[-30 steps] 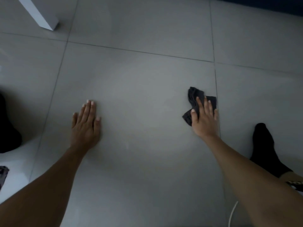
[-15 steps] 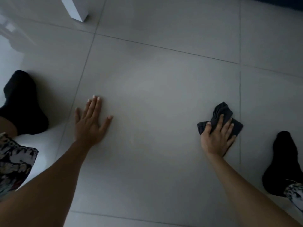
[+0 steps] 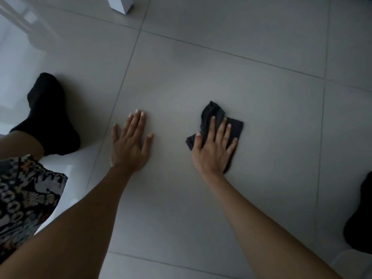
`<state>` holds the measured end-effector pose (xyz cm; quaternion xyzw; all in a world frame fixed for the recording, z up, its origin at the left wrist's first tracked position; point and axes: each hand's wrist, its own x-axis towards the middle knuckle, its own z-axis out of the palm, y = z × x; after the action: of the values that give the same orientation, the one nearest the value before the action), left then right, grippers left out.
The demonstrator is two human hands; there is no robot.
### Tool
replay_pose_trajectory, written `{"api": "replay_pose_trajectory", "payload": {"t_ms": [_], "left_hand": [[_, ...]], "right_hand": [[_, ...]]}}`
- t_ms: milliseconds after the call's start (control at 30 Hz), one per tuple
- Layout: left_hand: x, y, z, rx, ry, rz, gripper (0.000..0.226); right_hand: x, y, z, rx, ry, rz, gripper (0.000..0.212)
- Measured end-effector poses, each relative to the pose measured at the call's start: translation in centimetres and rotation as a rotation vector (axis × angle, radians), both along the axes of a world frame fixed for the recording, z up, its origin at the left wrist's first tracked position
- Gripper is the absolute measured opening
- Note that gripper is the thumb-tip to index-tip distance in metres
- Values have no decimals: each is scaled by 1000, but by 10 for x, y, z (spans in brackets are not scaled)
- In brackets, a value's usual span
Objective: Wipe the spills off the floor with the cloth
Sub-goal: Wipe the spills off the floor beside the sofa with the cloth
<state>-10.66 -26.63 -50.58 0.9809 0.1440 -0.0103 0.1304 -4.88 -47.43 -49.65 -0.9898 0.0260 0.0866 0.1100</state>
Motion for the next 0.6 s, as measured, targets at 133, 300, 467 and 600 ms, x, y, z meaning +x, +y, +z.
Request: {"api": "replay_pose_trajectory", "payload": {"t_ms": [133,300,467,600], "left_hand": [[2,-4,0,-4,-6,-13,59],[2,-1,-2,-6,26,-15,57],[1,-4,-1,-32,67,-18,60],[-21,-24,2,-47,56,-16,62]], "right_hand": [[-5,39,-1,36,-56,136,64],[-19,43,-3,40,-58,419,62],[-23,-7,2,46,-29,581,61],[-23,-58,3,0,-26,477,60]]}}
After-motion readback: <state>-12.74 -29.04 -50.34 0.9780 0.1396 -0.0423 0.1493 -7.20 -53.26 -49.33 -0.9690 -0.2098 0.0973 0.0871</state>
